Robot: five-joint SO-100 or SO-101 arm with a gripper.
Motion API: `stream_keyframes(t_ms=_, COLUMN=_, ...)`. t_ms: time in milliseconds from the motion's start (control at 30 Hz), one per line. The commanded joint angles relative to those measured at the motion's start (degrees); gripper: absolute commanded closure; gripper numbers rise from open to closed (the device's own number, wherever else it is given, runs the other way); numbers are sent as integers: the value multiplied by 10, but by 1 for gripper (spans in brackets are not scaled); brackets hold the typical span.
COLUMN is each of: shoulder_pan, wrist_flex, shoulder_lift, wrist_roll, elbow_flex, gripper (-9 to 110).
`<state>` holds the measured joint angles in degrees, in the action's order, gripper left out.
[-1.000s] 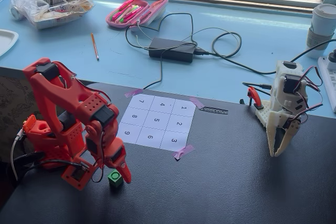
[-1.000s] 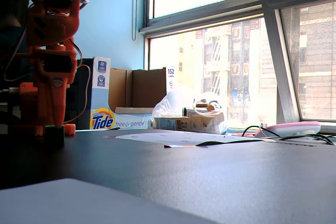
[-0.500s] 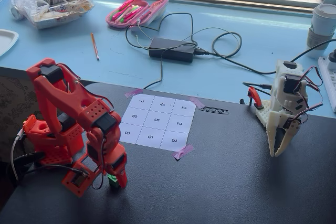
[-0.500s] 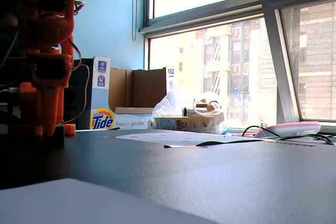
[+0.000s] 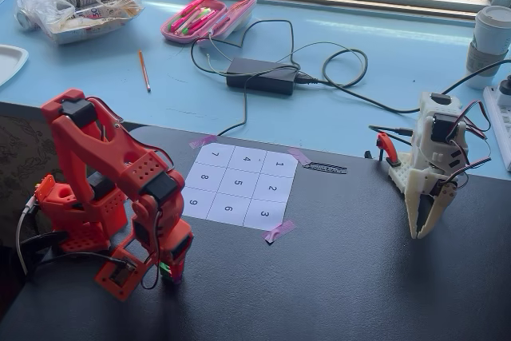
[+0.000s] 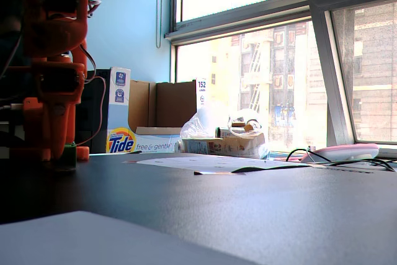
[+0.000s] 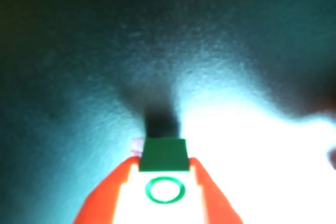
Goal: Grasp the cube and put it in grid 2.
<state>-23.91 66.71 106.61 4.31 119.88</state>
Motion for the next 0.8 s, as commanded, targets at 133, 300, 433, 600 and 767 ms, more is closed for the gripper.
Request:
stream_keyframes(t_ms=133, shoulder_pan=30, wrist_flex=80, shoulder_lift=18, wrist_roll=-9, elbow_flex=-134, gripper=101)
stream_keyframes(t_ms=300, shoulder_pan=88, wrist_flex=174, shoulder_lift=-11, wrist_roll=-9, elbow_flex=-312, gripper=101)
stream_keyframes(t_ms=433, shoulder_pan=144, wrist_flex=230, shoulder_lift=-60, wrist_roll=-4, elbow_flex=-463, gripper=101)
stream_keyframes(t_ms=600, shoulder_pan=218, wrist_flex=281, shoulder_lift=-149, wrist_roll=-6, elbow_flex=-633, gripper=101)
stream_keyframes(t_ms=767, shoulder_pan=287, wrist_flex=303, shoulder_lift=-208, wrist_roll=-12, elbow_flex=-730, gripper=101)
